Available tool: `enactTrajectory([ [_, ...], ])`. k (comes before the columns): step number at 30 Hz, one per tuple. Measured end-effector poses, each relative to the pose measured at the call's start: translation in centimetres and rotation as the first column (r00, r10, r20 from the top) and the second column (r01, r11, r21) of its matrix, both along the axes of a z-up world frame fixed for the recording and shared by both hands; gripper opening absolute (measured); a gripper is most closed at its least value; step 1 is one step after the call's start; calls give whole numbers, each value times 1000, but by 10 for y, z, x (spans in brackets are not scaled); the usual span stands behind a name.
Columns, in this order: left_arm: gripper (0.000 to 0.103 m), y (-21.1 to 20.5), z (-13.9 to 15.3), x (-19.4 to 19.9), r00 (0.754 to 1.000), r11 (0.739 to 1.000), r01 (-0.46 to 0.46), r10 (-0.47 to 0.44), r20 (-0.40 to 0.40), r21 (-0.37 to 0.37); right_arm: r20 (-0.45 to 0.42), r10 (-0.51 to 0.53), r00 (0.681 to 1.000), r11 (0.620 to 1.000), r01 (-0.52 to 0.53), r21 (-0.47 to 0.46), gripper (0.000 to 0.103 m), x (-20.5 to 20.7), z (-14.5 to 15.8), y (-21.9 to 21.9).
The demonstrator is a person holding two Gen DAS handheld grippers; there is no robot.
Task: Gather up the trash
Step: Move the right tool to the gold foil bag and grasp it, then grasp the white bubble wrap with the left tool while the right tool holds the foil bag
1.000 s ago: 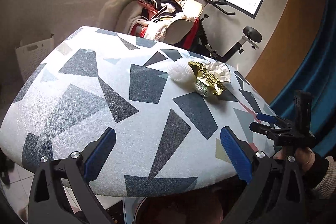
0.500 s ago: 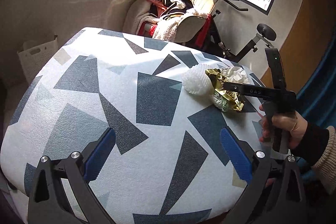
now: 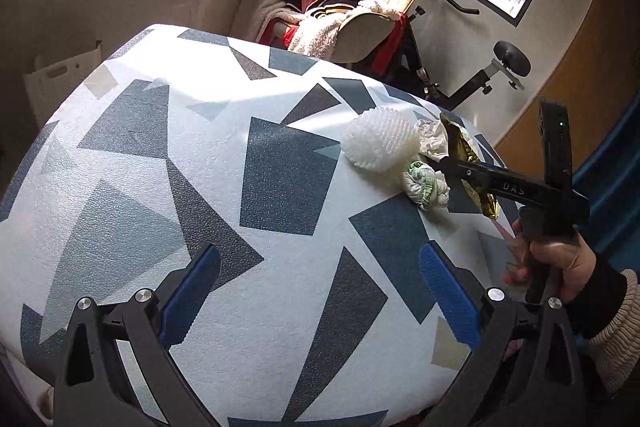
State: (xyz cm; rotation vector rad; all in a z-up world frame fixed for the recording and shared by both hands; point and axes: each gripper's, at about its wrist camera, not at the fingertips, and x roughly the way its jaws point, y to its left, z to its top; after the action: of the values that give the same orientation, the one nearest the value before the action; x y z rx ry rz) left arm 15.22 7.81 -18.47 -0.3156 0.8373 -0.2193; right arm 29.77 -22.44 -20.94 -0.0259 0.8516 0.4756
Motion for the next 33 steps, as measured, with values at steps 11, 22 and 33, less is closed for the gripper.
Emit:
enactTrajectory([
  [11,97,-54,2,56,981,980,193,-194,20,57,84,-102,991,994,104,-18,79,-56,1,-60],
  [22,93,-63,-22,180,985,984,66,-91,-150,-166,50,-175,983,983,172,62,79,-76,-11,-92],
  [33,16,-67,-53,168,970,962,-36,-31,-241,-271,38,-190,981,980,186,73,79,-89,-13,-100],
])
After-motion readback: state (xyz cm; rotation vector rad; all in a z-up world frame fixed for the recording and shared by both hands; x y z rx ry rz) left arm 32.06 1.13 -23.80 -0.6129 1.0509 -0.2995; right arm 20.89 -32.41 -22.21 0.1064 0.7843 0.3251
